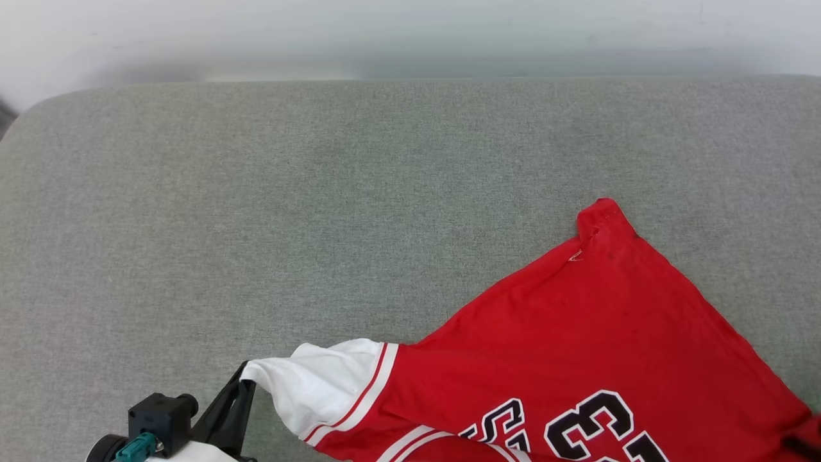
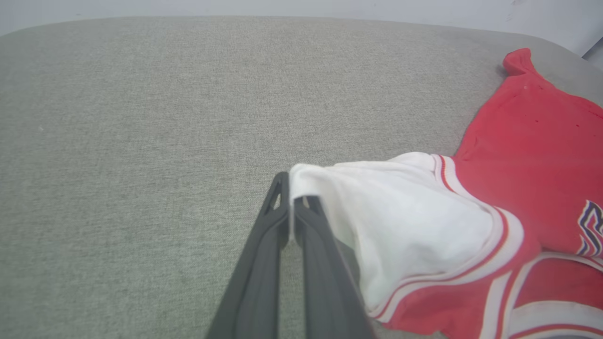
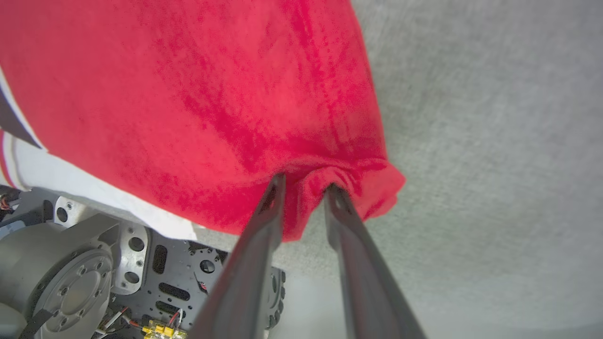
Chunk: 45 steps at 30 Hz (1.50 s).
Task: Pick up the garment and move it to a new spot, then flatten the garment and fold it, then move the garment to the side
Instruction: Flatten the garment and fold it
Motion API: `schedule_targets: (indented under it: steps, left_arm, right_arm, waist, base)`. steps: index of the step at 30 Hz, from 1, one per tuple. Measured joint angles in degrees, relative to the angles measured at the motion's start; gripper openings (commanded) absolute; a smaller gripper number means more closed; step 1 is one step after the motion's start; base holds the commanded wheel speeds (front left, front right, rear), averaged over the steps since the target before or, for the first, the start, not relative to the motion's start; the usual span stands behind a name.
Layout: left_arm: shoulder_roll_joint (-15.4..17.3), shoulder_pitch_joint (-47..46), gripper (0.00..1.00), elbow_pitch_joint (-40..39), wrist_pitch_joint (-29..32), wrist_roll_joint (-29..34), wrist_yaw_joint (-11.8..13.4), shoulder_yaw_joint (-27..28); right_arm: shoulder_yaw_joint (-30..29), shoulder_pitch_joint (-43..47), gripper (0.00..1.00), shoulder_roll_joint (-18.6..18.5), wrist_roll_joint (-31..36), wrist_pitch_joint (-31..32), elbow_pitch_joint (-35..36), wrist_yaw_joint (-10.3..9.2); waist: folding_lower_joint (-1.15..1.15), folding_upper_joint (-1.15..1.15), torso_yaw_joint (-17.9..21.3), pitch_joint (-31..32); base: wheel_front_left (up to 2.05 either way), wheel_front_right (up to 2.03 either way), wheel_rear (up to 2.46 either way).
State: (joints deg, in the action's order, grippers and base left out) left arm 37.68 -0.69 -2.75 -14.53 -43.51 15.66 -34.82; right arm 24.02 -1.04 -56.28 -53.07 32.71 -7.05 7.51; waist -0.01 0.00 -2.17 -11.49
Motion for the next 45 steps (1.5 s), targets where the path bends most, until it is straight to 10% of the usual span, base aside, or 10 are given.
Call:
schedule_targets:
  steps: [11, 20, 36, 38, 39, 45]
  left_arm:
    - [-0.4, -2.3, 0.00, -0.2, 0.4, 1.1, -0.4, -0.9]
    - [-3.5, -8.0, 0.00, 0.7, 0.6, 3.1, -2.1, -2.7]
    - [-6.8, -13.7, 0.00, 2.0, 0.2, 5.4, -3.7, -3.7]
    - [-7.0, -13.7, 0.00, 2.5, 0.2, 5.4, -3.7, -3.7]
    - [-7.0, -13.7, 0.00, 2.8, 0.1, 5.4, -3.8, -3.6]
    - [-6.1, -13.7, 0.00, 3.6, -0.1, 5.5, -4.0, -2.4]
  right_arm:
    - [-7.2, -14.2, 1.00, -3.8, 6.0, 4.0, 13.1, 0.00]
    - [10.4, -37.8, 1.00, 2.9, 12.2, 17.1, 10.8, 0.00]
    - [27.5, -52.1, 1.00, 7.2, 10.0, 15.5, -6.9, -0.13]
    - [28.6, -53.0, 0.67, 7.1, 8.9, 14.5, -7.4, -0.12]
    - [29.0, -53.0, 0.00, 7.3, 8.4, 13.7, -7.8, -0.12]
    - [31.5, -54.1, 0.00, 8.7, 7.6, 5.7, -9.0, 0.01]
  waist:
    - [0.01, 0.00, -1.9, -1.2]
    - [0.02, 0.00, -6.1, -6.7]
    - [0.02, 0.00, -10.6, -14.7]
    - [0.02, 0.00, -10.4, -14.8]
    - [0.01, 0.00, -10.3, -14.6]
    - [0.02, 0.00, -9.2, -11.9]
  base:
    - [0.00, 0.00, 0.00]
    - [0.00, 0.00, 0.00]
    - [0.00, 0.00, 0.00]
    - [0.00, 0.00, 0.00]
    - [0.00, 0.00, 0.00]
    - [0.00, 0.00, 0.00]
